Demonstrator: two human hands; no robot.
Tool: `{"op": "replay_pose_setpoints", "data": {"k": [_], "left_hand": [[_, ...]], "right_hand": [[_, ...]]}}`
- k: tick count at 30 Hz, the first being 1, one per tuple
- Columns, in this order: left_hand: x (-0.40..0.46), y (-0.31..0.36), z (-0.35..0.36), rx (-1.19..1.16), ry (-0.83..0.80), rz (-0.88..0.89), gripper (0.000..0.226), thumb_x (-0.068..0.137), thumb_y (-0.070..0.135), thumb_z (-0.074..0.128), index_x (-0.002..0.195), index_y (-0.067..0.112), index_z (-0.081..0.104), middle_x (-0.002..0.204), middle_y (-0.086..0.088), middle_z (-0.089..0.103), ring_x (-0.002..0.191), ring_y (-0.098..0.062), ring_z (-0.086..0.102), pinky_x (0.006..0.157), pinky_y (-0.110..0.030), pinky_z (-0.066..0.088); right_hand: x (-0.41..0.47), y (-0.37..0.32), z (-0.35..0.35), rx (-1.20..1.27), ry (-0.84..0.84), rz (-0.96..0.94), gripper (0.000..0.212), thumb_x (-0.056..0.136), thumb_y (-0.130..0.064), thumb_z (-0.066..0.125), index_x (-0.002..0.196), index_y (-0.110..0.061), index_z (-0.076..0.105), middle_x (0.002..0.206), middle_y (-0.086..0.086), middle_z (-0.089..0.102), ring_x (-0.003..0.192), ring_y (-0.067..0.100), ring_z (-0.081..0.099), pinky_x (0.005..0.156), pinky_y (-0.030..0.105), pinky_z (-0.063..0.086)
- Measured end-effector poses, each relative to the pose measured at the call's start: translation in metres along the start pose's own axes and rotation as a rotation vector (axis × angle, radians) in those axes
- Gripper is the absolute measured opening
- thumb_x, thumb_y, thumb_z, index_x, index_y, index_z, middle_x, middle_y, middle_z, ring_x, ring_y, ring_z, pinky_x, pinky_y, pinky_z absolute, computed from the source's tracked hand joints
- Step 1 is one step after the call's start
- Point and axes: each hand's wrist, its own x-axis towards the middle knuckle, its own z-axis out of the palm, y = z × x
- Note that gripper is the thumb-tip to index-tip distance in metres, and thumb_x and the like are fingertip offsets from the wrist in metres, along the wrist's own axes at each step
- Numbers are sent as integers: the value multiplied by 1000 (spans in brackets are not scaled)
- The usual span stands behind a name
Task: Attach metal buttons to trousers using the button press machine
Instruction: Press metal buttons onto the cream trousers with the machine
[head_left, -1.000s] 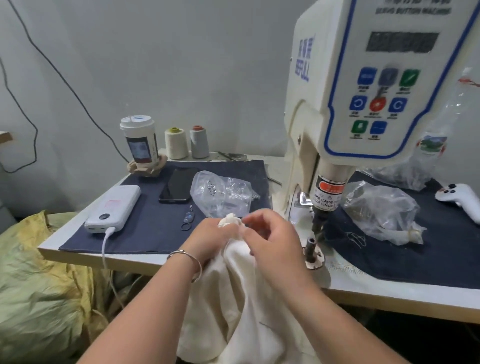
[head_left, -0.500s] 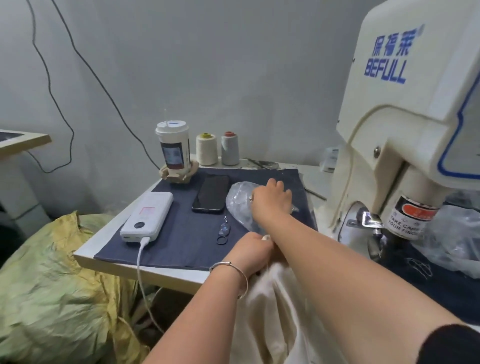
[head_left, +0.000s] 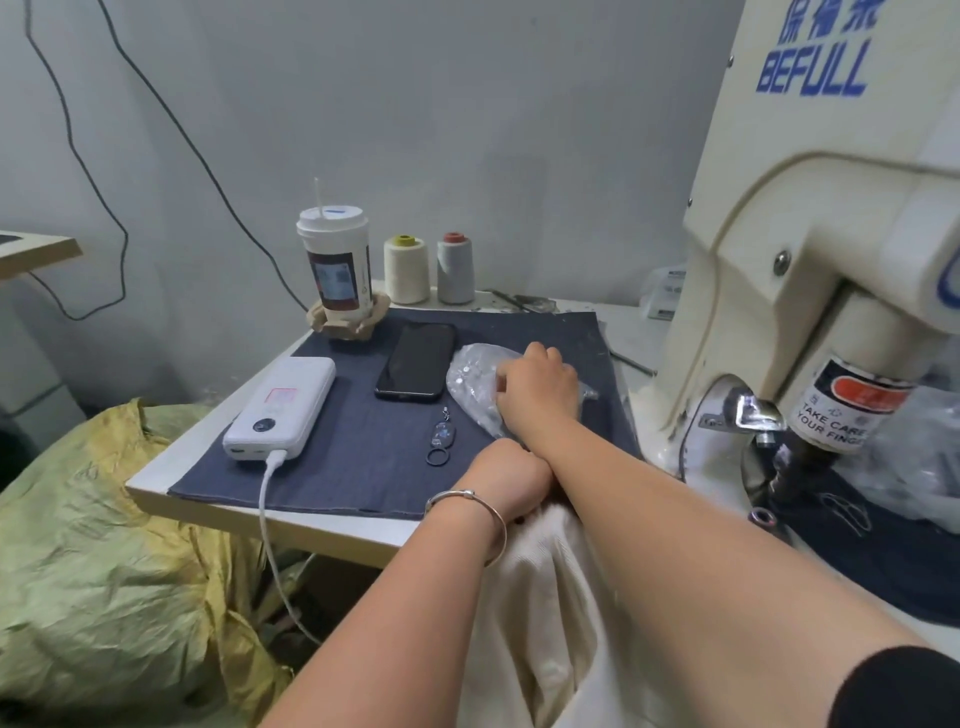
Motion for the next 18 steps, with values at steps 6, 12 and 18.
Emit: {"op": "replay_pose_setpoints", "data": {"k": [6, 12, 18], "left_hand": [[-3, 3, -2, 38, -15, -16, 27, 97, 8, 41, 100, -4, 65, 114, -26, 66, 91, -37, 61, 57, -31, 40], [-6, 3, -2, 80, -18, 7, 31, 100, 8, 39, 113, -7, 63, 118, -26, 64, 110, -38, 60, 59, -23, 32], [-9, 8, -3, 117, -47, 10, 29, 98, 3, 40, 110, -10, 62, 116, -30, 64, 98, -41, 60, 62, -31, 39]], "right_hand": [[1, 0, 1, 31, 24, 18, 27, 94, -17, 48, 112, -19, 66, 122, 7, 51, 114, 27, 44, 92, 36, 37], [0, 0, 1, 54, -11, -66, 25, 93, -14, 46, 102, -22, 67, 117, 7, 49, 110, 28, 43, 87, 36, 35], [0, 1, 1, 77, 24, -65, 22, 92, -14, 48, 96, -19, 69, 114, 7, 51, 106, 27, 44, 78, 33, 31]]}}
